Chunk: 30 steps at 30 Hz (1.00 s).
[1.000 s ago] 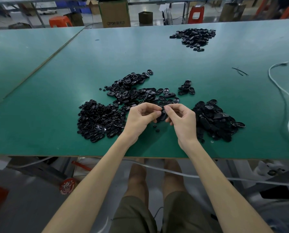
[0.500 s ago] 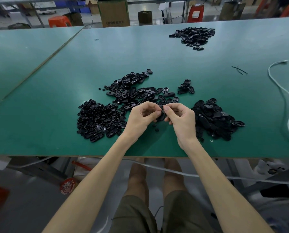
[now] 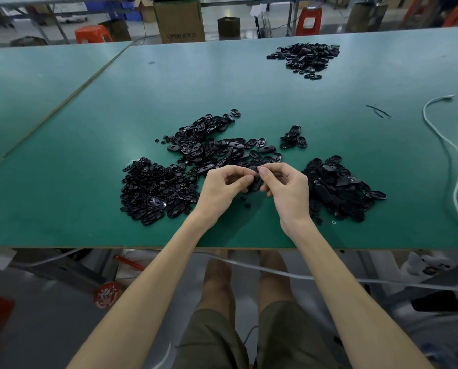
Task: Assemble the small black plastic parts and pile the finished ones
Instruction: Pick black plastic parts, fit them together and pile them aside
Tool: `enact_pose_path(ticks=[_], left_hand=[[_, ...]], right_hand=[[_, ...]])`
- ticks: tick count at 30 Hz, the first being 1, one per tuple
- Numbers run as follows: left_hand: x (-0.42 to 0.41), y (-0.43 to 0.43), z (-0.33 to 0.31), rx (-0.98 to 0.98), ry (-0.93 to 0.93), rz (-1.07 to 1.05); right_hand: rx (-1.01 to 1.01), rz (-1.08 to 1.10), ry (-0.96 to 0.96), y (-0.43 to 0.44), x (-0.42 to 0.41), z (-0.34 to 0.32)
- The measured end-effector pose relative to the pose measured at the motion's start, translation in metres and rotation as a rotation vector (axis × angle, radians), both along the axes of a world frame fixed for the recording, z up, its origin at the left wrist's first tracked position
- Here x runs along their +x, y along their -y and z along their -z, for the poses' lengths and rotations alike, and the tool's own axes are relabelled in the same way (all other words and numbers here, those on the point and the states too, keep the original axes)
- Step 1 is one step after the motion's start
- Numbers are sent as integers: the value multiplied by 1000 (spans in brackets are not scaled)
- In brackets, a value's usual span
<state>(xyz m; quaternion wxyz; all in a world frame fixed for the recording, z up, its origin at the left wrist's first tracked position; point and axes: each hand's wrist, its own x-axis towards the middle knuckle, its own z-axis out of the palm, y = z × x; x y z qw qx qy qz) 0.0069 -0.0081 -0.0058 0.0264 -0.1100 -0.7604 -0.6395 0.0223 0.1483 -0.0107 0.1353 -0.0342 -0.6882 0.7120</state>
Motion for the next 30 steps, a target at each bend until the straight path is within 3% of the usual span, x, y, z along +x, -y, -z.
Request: enact_pose_path(ticks=[18,30], left_hand=[[0,0,0,-4,-18,44],[1,0,0,-5,-47,26]], right_hand=[[-17,38,2,-1,-2,2],[-15,-49,-17,-1,2,-1]])
